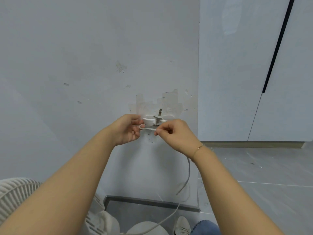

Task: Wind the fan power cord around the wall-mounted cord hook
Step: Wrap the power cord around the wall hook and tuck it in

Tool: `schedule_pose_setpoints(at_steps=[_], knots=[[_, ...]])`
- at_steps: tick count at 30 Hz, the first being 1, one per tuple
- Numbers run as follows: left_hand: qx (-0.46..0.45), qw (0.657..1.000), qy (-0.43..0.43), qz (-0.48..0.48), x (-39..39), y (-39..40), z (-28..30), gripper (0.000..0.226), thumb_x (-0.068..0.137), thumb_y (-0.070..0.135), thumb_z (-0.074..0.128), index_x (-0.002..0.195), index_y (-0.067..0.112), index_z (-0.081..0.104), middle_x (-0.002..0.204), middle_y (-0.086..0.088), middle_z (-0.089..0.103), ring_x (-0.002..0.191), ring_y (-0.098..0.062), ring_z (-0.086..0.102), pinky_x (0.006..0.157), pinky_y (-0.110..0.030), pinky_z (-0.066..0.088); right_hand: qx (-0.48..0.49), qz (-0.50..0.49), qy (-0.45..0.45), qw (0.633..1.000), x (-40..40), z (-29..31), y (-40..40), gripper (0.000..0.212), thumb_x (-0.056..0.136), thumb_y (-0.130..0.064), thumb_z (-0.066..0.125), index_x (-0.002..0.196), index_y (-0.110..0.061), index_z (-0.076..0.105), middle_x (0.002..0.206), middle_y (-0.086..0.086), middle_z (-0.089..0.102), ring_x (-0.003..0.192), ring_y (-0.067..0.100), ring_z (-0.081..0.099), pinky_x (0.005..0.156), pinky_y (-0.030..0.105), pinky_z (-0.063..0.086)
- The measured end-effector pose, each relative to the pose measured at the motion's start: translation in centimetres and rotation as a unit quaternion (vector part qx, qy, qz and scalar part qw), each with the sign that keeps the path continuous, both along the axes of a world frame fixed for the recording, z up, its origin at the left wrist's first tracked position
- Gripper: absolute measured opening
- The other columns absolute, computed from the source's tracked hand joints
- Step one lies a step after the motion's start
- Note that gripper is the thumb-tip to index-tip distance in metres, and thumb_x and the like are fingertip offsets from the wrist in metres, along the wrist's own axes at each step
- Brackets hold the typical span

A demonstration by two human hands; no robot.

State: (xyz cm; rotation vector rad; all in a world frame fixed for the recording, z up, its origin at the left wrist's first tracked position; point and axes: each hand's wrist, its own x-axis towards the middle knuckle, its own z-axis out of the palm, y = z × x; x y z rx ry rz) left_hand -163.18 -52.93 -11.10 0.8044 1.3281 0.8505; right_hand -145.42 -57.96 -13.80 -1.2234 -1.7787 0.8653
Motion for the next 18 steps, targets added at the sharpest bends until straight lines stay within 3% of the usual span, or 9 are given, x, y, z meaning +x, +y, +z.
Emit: schedule_pose_setpoints(at_steps=[2, 5, 10, 14, 18], knots=[[0.015, 1.0, 0.008, 0.01, 0.2, 0.1, -0.1, 0.017, 0.093, 0.022, 0.055, 0.099, 0.009, 0.064, 0.075, 0.0, 0.053, 0.052, -0.006, 0.039, 0.043, -0.014, 0.045, 0.025, -0.025, 0.014, 0.999, 0.0, 0.5, 0.1, 0.019, 0.086, -0.019, 0.061, 0.072, -0.012, 0.071, 0.054, -0.001, 0.057, 0.052, 0.011, 0.049, 0.058, 0.027, 0.045], [0.033, 0.998, 0.042, 0.022, 0.7, 0.3, -0.1, 0.023, 0.091, 0.014, 0.058, 0.111, 0.007, 0.067, 0.086, -0.001, 0.053, 0.056, -0.005, 0.038, 0.048, -0.011, 0.049, 0.018, -0.077, 0.04, 0.996, 0.3, 0.9, 0.5, 0.025, 0.079, -0.027, 0.07, 0.064, -0.008, 0.068, 0.05, 0.0, 0.062, 0.043, 0.006, 0.048, 0.057, 0.029, 0.049], [0.026, 0.996, 0.043, 0.073, 1.2, 0.4, 0.3, 0.009, 0.088, 0.003, 0.057, 0.081, 0.005, 0.062, 0.075, -0.003, 0.053, 0.061, -0.006, 0.044, 0.046, -0.012, 0.05, 0.019, -0.137, 0.013, 0.99, 0.5, 0.9, 0.8, 0.048, 0.074, -0.039, 0.074, 0.062, 0.004, 0.057, 0.052, 0.005, 0.043, 0.051, 0.017, 0.036, 0.054, 0.027, 0.034], [0.02, 0.994, 0.058, 0.087, 1.3, 0.4, 0.3, 0.009, 0.084, 0.002, 0.057, 0.078, 0.008, 0.055, 0.073, -0.002, 0.05, 0.057, -0.007, 0.041, 0.049, -0.015, 0.052, 0.002, -0.09, 0.028, 0.996, 0.2, 1.2, 0.5, 0.03, 0.08, -0.033, 0.07, 0.061, -0.012, 0.059, 0.048, -0.006, 0.041, 0.046, 0.01, 0.036, 0.051, 0.021, 0.032], [0.029, 0.992, 0.088, 0.091, 1.9, 0.2, 0.4, 0.012, 0.082, 0.003, 0.057, 0.074, 0.01, 0.052, 0.068, -0.001, 0.047, 0.059, -0.008, 0.043, 0.051, -0.017, 0.053, -0.007, -0.056, 0.071, 0.996, 0.0, 1.6, 0.4, 0.018, 0.085, -0.017, 0.058, 0.075, -0.006, 0.068, 0.059, 0.003, 0.05, 0.05, 0.009, 0.036, 0.051, 0.019, 0.031]])
